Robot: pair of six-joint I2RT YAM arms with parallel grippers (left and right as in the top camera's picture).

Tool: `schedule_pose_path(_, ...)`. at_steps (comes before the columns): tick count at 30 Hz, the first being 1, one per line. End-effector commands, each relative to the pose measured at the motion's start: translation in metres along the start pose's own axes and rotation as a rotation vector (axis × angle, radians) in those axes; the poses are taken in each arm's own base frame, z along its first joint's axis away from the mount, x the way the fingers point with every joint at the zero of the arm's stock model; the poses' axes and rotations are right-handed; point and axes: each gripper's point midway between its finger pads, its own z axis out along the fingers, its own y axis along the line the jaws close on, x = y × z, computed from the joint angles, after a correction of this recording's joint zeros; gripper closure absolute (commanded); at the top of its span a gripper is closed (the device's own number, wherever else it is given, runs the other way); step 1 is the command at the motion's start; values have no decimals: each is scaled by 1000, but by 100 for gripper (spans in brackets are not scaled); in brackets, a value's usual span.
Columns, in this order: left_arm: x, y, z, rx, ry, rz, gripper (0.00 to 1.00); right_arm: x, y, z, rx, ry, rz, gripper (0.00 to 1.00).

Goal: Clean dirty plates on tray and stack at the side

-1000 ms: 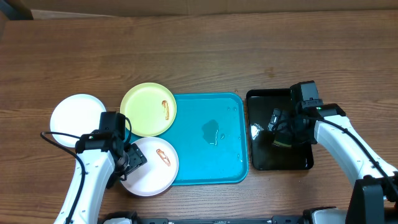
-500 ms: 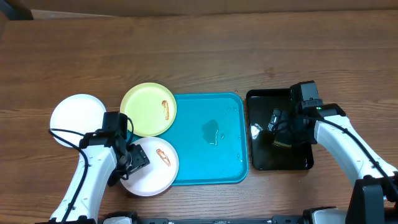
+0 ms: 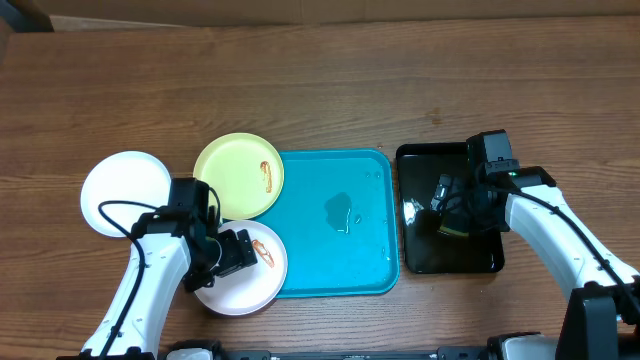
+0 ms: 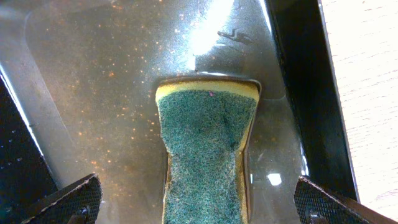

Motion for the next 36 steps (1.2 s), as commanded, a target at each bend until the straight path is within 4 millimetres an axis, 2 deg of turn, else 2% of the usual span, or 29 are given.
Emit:
schedule_pose_path(1, 9, -29, 0, 157, 46, 82, 8, -2, -1, 0, 6, -11, 5, 0)
schedule_pose_path(4, 8, -51, -2, 255, 41, 121, 16, -2, -1, 0, 6, -11, 5, 0)
schedule_pose_path(6, 8, -63, -3, 287, 33, 145, 27, -2, -1, 0, 6, -11, 5, 0)
schedule_pose_path(13, 6, -85, 4, 243, -15, 103, 50, -2, -1, 0, 6, -11, 5, 0)
schedule_pose_path(19, 17, -113, 10, 214, -59, 146, 54, -2, -1, 0, 6, -11, 5, 0)
schedule_pose_path(23, 20, -116, 14, 163, -101, 110, 68, -2, -1, 0, 6, -11, 5, 0)
schedule_pose_path(24, 18, -116, 14, 155, -115, 118, 69, -2, -1, 0, 6, -11, 5, 0)
schedule_pose_path(27, 1, -99, 0, 50, -179, 121, 66, -2, -1, 0, 6, -11, 5, 0)
schedule_pose_path(29, -13, -84, -25, -27, -198, 104, 59, -2, -1, 0, 6, -11, 5, 0)
schedule_pose_path(31, -28, -62, -61, -120, -222, 71, 52, -2, -1, 0, 6, -11, 5, 0)
schedule_pose_path(33, -41, -39, -96, -186, -244, 13, 35, -3, -1, 0, 6, -11, 5, 0)
schedule_pose_path(34, -45, -29, -108, -199, -247, -16, 32, -2, -1, 0, 6, -11, 5, 0)
schedule_pose_path(36, -50, -10, -121, -208, -243, -74, 30, -2, -1, 0, 6, -11, 5, 0)
